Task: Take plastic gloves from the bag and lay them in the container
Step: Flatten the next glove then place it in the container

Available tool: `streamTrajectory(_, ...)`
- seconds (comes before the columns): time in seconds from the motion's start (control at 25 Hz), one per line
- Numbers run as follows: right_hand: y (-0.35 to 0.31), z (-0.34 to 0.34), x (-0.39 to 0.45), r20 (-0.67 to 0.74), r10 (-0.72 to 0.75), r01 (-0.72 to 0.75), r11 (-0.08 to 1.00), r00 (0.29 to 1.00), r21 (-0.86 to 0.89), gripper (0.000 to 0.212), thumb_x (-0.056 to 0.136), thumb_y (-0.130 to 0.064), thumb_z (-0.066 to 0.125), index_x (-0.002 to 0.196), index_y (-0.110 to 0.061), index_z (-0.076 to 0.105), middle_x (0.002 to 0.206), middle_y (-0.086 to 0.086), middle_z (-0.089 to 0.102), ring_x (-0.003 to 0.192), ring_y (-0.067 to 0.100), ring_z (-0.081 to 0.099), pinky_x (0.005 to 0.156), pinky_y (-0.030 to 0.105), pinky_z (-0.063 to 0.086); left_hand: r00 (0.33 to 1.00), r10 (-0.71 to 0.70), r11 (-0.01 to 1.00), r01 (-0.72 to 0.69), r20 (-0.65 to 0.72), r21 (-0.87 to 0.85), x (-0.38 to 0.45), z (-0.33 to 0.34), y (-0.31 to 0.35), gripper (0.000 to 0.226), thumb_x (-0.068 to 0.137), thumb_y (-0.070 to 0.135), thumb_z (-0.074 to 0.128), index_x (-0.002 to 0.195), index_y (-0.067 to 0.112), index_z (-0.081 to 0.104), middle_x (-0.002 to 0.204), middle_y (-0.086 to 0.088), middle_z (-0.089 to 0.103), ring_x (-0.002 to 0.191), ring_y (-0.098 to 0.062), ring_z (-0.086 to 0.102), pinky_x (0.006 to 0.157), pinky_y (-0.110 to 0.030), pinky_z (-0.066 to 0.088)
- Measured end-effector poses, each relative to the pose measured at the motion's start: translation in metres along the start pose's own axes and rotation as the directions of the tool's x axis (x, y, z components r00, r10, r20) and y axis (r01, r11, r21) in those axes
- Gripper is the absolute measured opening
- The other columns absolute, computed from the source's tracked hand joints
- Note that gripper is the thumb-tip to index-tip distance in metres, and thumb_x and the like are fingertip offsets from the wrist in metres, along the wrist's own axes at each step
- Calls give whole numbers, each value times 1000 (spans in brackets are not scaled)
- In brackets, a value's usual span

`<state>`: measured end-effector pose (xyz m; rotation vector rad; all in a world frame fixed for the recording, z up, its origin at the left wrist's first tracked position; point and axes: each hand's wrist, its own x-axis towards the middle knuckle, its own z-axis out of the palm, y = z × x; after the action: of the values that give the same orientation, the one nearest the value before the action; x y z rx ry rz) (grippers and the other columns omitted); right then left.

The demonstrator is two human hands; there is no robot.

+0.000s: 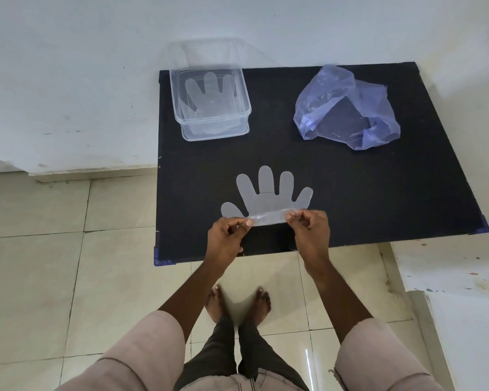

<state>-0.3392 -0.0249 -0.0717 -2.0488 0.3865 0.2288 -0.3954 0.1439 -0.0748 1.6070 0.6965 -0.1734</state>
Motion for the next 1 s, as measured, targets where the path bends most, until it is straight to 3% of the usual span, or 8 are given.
streamTrajectory(0.16, -7, 0, 1, -53, -178, 172, 980, 983, -101, 15, 86, -18, 69, 92, -5, 68, 125, 6, 53, 104, 9, 52, 86, 10, 42, 988, 106, 993, -99, -113, 62, 1, 6, 13, 6, 87, 23, 69, 85, 20, 66, 110, -4, 49, 90, -17, 58, 60, -25, 60)
streamTrajectory(0.24, -9, 0, 2, -47, -213, 208, 974, 976, -84, 15, 87, -15, 69, 96, -3, 69, 127, 6, 57, 107, 9, 52, 88, 15, 46, 985, 119, 993, -121, -126, -10, 2, 7, 16, 5, 87, 18, 70, 84, 16, 67, 114, 0, 50, 92, -16, 60, 64, -28, 61)
streamTrajectory(0.36, -7, -3, 1, 3, -171, 170, 980, 985, 99, 21, 88, -11, 67, 106, -2, 68, 116, 6, 64, 104, 17, 62, 86, 38, 59, 995, 50, 976, -67, -88, -208, 5, 5, 22, 10, 87, 8, 68, 92, 2, 73, 116, -4, 61, 99, -18, 64, 69, -30, 62)
streamTrajectory(0.52, -11, -9, -3, 131, -108, 63, 947, 985, 314, 16, 90, -3, 60, 103, 1, 69, 106, 11, 69, 103, 25, 67, 68, 27, 61, 999, 26, 929, -35, -30, -367, 6, 2, 32, 16, 90, -1, 60, 86, 6, 74, 107, -12, 70, 103, -27, 68, 76, -29, 61)
streamTrajectory(0.76, -23, -16, -2, 166, -75, 12, 936, 983, 353, 8, 89, -3, 61, 87, -8, 67, 98, 1, 69, 98, 24, 69, 66, 27, 61, 980, 191, 951, -201, -64, -236, 15, -3, 45, 26, 82, -5, 65, 64, 11, 72, 129, 0, 65, 117, -21, 62, 84, -46, 59)
streamTrajectory(0.84, -26, -19, 0, 162, -75, 10, 931, 984, 366, 7, 90, -3, 60, 87, -6, 66, 98, 2, 69, 98, 25, 69, 71, 33, 62, 947, 308, 948, -314, -93, -54, 18, -5, 50, 15, 79, -1, 68, 68, 7, 74, 137, 2, 60, 114, -13, 62, 87, -43, 58)
streamTrajectory(0.96, -30, -25, 6, 150, -80, 19, 928, 985, 372, 6, 89, -3, 60, 86, 1, 63, 94, 1, 68, 98, 26, 68, 75, 39, 62, 853, 514, 850, -493, -85, 186, 15, -5, 61, 24, 76, 4, 72, 81, 27, 77, 137, 8, 57, 113, -10, 61, 89, -32, 55)
streamTrajectory(1.0, -31, -27, 6, 152, -84, 20, 924, 985, 381, 7, 89, -2, 60, 84, 1, 62, 93, 0, 68, 98, 26, 68, 74, 38, 62, 832, 551, 819, -524, -63, 233, 14, -4, 65, 21, 76, 5, 73, 80, 26, 77, 137, 14, 52, 117, -9, 59, 91, -30, 54)
